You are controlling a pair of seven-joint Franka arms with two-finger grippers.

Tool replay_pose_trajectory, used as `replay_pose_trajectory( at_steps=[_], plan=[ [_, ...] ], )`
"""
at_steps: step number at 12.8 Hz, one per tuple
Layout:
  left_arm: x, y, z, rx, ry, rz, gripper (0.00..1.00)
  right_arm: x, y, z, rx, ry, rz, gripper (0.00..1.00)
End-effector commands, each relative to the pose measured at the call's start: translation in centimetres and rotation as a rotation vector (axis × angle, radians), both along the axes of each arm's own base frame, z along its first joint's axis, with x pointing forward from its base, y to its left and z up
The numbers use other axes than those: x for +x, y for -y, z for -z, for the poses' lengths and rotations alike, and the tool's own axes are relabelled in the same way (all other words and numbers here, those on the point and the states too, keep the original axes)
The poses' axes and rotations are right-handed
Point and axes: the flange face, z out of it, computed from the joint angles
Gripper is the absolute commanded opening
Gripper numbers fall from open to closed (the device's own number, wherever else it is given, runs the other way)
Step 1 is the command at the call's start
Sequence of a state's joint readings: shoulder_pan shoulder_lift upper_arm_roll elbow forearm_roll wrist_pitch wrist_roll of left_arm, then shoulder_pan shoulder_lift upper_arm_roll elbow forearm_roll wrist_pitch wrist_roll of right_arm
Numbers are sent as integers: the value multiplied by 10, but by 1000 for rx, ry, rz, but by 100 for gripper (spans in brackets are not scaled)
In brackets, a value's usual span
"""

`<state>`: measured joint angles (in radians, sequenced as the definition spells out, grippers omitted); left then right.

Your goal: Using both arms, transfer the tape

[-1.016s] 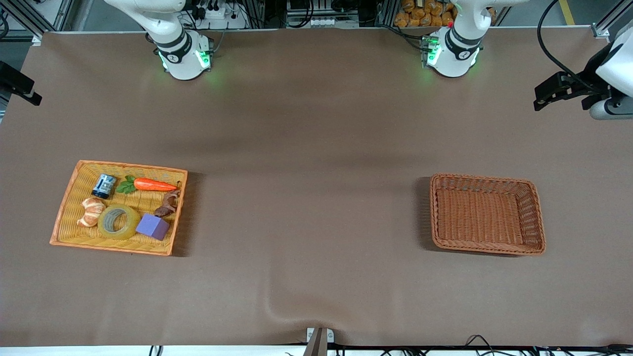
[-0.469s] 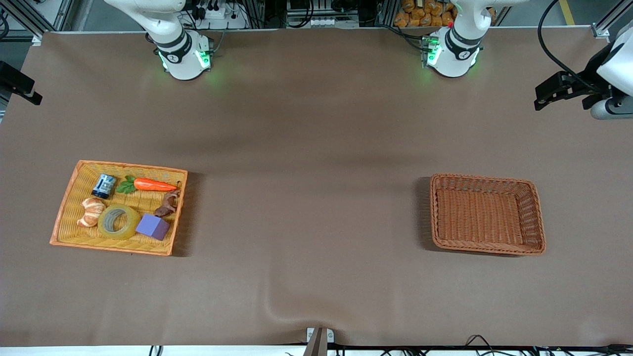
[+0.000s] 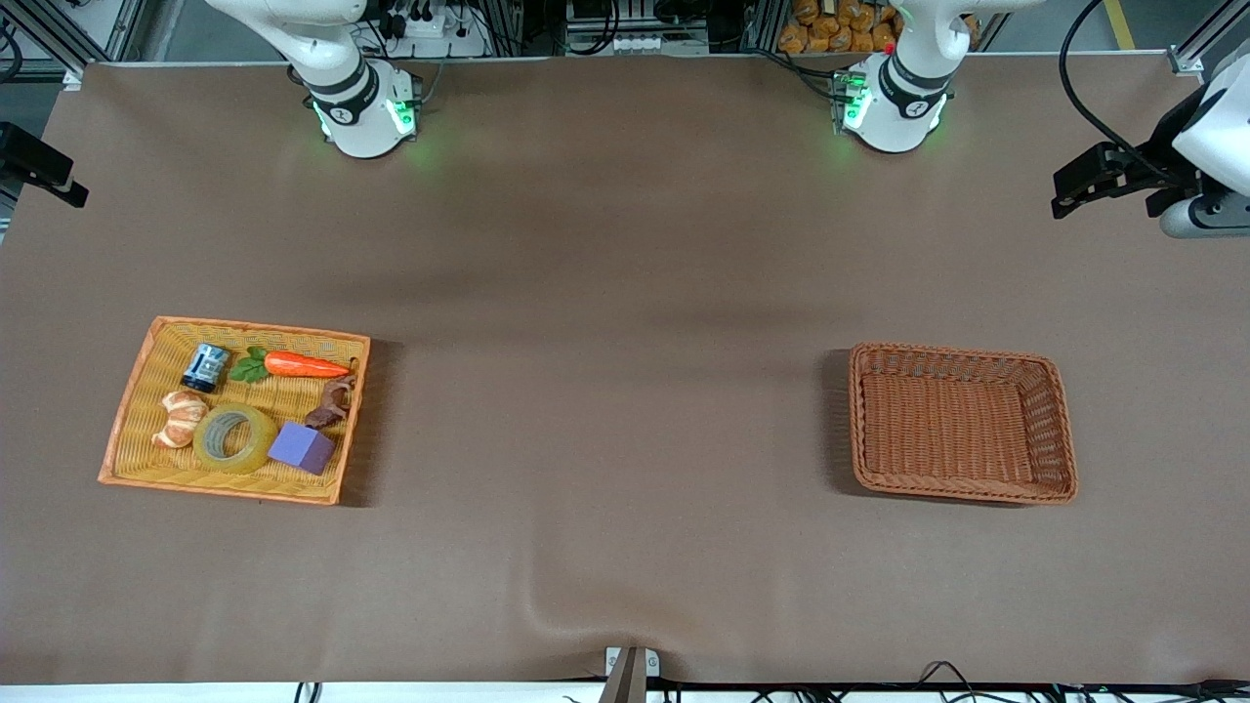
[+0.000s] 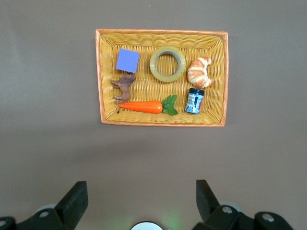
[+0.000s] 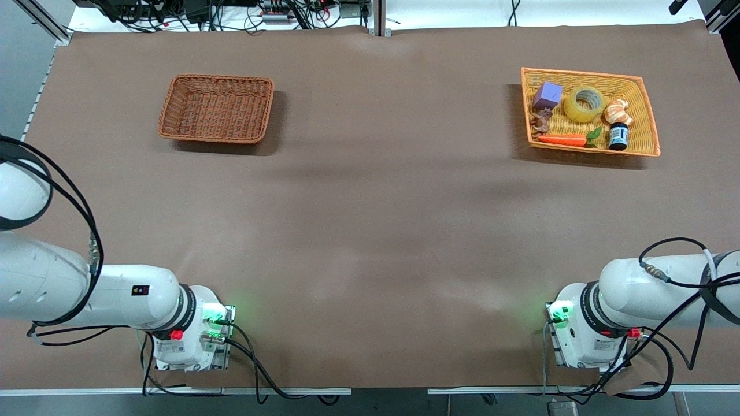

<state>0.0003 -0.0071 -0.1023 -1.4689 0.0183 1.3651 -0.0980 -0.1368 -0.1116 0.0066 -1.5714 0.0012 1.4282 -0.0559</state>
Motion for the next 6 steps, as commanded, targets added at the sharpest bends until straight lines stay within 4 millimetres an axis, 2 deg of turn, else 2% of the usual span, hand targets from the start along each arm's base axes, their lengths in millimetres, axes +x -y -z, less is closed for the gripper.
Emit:
replay_pose_trajectory(
  at_steps=[1, 3, 4, 6],
  plan=[
    [-1, 2, -2, -7, -7, -3, 100, 7, 4, 12, 7, -15, -3, 100],
    [-1, 4, -1, -14, -7, -2, 100, 22, 9, 29, 9, -23, 4, 100],
    [-1, 4, -1, -14, -7, -2, 100, 35, 12, 44, 10, -38, 5, 100],
    [1, 5, 1, -14, -12, -2, 100, 67, 19, 88, 21, -56, 11, 100]
  ],
)
